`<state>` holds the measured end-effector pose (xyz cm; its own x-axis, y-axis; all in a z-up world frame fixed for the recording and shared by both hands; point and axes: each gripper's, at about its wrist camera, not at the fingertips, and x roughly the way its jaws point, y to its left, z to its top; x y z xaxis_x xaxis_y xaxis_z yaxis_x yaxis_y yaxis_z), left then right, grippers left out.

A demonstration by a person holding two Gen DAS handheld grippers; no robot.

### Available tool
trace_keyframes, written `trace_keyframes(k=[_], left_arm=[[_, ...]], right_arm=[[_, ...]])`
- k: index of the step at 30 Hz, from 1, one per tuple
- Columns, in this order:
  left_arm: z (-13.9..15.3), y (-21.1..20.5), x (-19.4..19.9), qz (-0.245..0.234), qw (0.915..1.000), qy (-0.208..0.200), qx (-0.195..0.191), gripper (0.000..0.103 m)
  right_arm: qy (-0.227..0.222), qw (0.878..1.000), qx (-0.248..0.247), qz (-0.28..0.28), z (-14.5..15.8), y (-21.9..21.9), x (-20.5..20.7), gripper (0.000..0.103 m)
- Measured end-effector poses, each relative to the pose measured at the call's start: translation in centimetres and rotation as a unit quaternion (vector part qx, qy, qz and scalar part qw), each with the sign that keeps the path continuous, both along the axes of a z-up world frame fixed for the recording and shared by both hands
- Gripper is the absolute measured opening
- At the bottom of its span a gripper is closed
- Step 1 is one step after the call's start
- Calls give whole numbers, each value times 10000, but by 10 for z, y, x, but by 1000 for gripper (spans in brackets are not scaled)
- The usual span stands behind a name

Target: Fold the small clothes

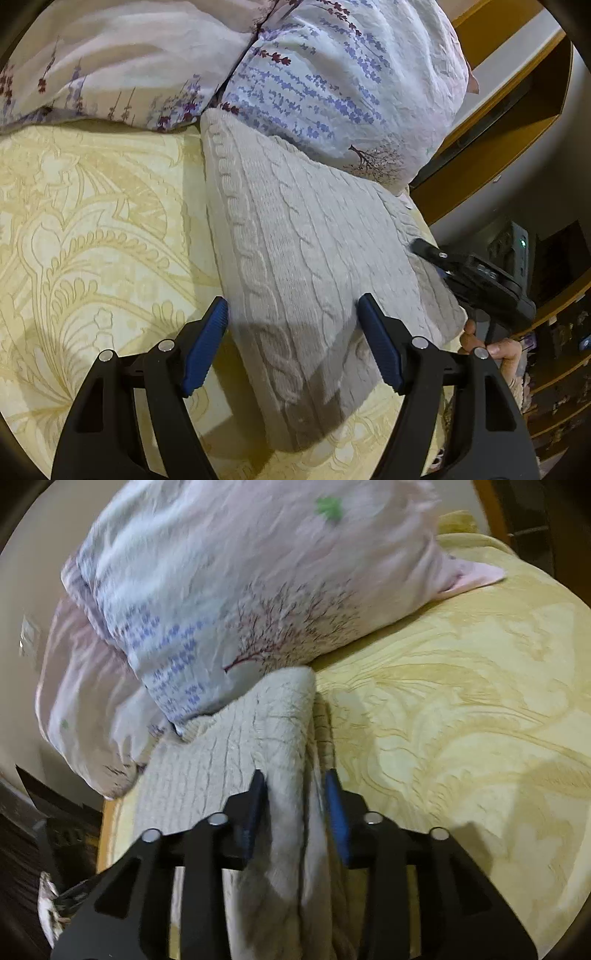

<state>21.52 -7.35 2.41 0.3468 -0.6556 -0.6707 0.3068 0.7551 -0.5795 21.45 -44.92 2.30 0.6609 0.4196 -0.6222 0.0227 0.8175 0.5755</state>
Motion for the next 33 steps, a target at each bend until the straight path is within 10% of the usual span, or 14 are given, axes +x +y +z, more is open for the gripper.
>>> trace_keyframes(k=[6,9,17,20,25,33], left_arm=[[1,3,-10,-16,10000,56,-72,73],[0,1,-17,-34,10000,70,-9,69],[-5,-2,-25,-133,9997,180,-55,67],[0,3,-19,-41,9996,195,-180,71],[11,25,16,337,9973,229,-609,79],[-2,16,98,643,9944,597,-592,77]], right_arm=[[5,9992,49,395,1,4,-45,44],[-60,9987,-325,394,0,15,-56,19],[73,9993,-312,175,-16,7,-72,9],[159,9993,-157,283,-7,4,-68,13],[20,9997,33,230,19,-8,-43,57],[582,9973,394,203,10,-15,62,57]])
